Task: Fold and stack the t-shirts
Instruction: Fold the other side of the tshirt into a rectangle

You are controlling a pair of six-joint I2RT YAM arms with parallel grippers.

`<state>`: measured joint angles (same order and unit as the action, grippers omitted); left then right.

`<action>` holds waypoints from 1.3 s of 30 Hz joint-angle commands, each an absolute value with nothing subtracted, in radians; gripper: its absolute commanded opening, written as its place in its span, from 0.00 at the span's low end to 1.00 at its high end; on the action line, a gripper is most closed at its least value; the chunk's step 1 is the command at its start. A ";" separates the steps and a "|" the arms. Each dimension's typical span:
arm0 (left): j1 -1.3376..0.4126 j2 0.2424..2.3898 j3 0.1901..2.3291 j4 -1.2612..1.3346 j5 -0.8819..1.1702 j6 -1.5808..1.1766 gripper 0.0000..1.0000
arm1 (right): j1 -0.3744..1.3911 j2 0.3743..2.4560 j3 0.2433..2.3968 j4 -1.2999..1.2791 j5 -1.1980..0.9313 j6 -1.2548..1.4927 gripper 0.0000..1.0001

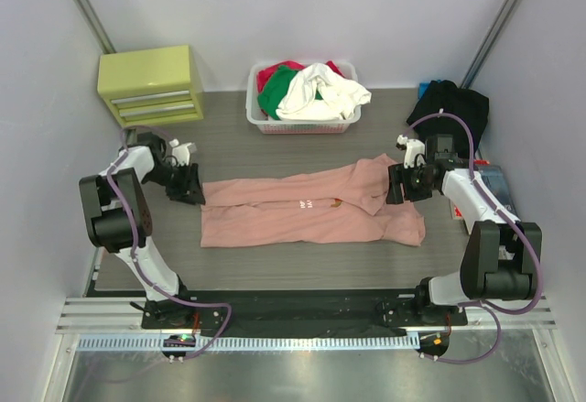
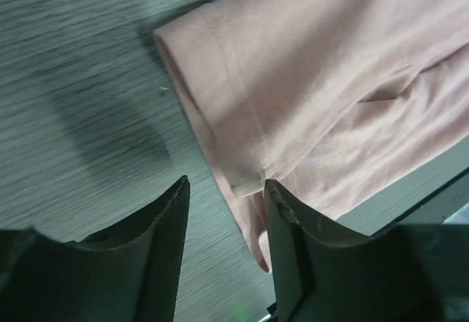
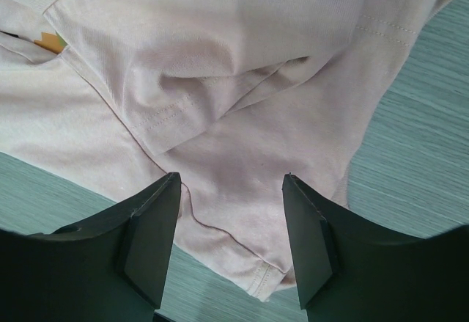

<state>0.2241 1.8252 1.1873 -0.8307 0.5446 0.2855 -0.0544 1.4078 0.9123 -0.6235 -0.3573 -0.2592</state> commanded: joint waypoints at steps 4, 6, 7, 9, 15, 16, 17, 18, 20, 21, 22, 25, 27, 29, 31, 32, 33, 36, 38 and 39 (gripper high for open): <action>0.221 1.796 1.186 -0.836 0.592 0.313 0.55 | -0.055 1.385 0.914 -0.600 -0.351 -0.261 0.63; 0.221 1.755 1.163 -0.819 0.577 0.316 0.56 | -0.057 1.382 0.913 -0.597 -0.345 -0.261 0.63; 0.221 1.740 1.154 -0.801 0.569 0.318 0.55 | -0.057 1.379 0.910 -0.597 -0.345 -0.264 0.63; 0.219 1.680 1.132 -0.790 0.571 0.310 0.56 | -0.055 1.382 0.907 -0.589 -0.351 -0.265 0.63; 0.154 1.530 1.118 -0.792 0.483 0.301 0.56 | 0.070 1.350 0.893 -0.554 -0.235 -0.275 0.63; 0.146 1.517 1.120 -0.792 0.476 0.292 0.56 | 0.122 1.347 0.891 -0.548 -0.188 -0.275 0.63; 0.140 1.505 1.120 -0.792 0.472 0.285 0.56 | 0.135 1.350 0.894 -0.545 -0.181 -0.272 0.63; 0.137 1.493 1.129 -0.795 0.477 0.278 0.56 | 0.143 1.364 0.902 -0.542 -0.184 -0.255 0.62; 0.129 1.494 1.141 -0.810 0.503 0.264 0.55 | 0.146 1.387 0.928 -0.545 -0.218 -0.242 0.60; 0.120 1.503 1.149 -0.819 0.512 0.259 0.56 | 0.147 1.402 0.936 -0.543 -0.222 -0.232 0.59; 0.095 1.509 1.149 -0.819 0.505 0.256 0.56 | 0.152 1.411 0.949 -0.540 -0.225 -0.229 0.59; 0.043 1.551 1.144 -0.816 0.465 0.252 0.55 | 0.158 1.443 0.980 -0.535 -0.224 -0.216 0.60; 0.029 1.571 1.140 -0.807 0.451 0.247 0.54 | 0.160 1.462 0.995 -0.537 -0.224 -0.219 0.61; 0.014 1.580 1.126 -0.787 0.436 0.236 0.54 | 0.166 1.479 1.003 -0.538 -0.236 -0.222 0.61; 0.009 1.589 1.120 -0.770 0.404 0.232 0.54 | 0.175 1.514 1.022 -0.541 -0.238 -0.219 0.61; -0.024 1.595 1.120 -0.772 0.399 0.230 0.54 | 0.192 1.525 1.029 -0.546 -0.239 -0.218 0.61; -0.029 1.601 1.120 -0.770 0.394 0.224 0.54 | 0.198 1.537 1.038 -0.548 -0.239 -0.215 0.61; -0.051 1.611 1.115 -0.764 0.370 0.212 0.54 | 0.219 1.565 1.045 -0.545 -0.245 -0.206 0.61; -0.060 1.617 1.111 -0.758 0.357 0.207 0.54 | 0.229 1.577 1.040 -0.541 -0.250 -0.203 0.61; -0.066 1.621 1.112 -0.759 0.353 0.204 0.55 | 0.235 1.578 1.039 -0.543 -0.249 -0.202 0.61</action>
